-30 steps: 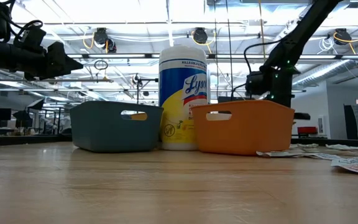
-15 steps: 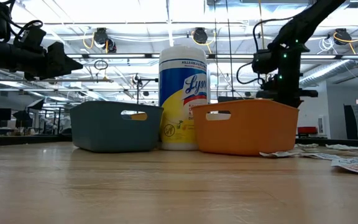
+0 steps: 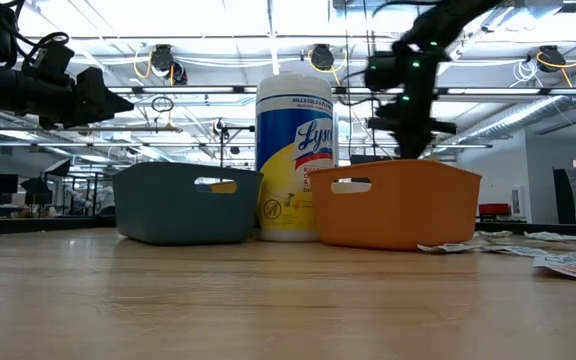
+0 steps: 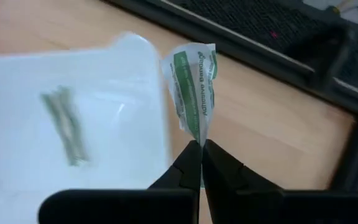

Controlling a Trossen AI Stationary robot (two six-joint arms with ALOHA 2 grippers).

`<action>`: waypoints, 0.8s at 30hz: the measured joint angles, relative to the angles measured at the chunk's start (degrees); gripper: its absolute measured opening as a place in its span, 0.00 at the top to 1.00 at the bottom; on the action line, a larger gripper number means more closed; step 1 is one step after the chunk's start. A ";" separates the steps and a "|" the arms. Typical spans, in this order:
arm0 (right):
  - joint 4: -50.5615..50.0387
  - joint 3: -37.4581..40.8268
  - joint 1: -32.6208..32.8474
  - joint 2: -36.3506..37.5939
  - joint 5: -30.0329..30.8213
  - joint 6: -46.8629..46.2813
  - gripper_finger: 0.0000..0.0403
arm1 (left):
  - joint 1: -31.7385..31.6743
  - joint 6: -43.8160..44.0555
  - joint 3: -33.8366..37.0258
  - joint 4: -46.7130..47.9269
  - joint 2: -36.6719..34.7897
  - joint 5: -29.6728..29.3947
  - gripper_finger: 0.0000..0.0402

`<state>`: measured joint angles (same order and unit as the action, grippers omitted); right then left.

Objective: Pick & Place First Aid Supplies
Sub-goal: Put the green bandage into the white bin

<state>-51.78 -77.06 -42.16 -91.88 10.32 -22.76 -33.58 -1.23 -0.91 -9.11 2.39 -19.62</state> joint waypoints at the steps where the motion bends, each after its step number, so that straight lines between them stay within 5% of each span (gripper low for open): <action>1: -0.71 -1.77 1.24 -1.45 0.03 -0.56 1.00 | 0.00 0.00 0.00 0.01 0.00 0.00 0.18; 11: -5.40 -15.16 9.98 -11.62 -1.05 -5.53 1.00 | 0.00 0.00 0.00 0.01 0.00 0.00 0.23; 24: -3.24 -11.25 11.22 -17.57 -3.44 -7.13 1.00 | 0.00 0.00 0.00 -0.03 0.00 0.00 0.18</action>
<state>-55.02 -88.32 -30.94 -109.46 6.88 -29.89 -33.58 -1.23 -0.91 -9.14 2.39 -19.62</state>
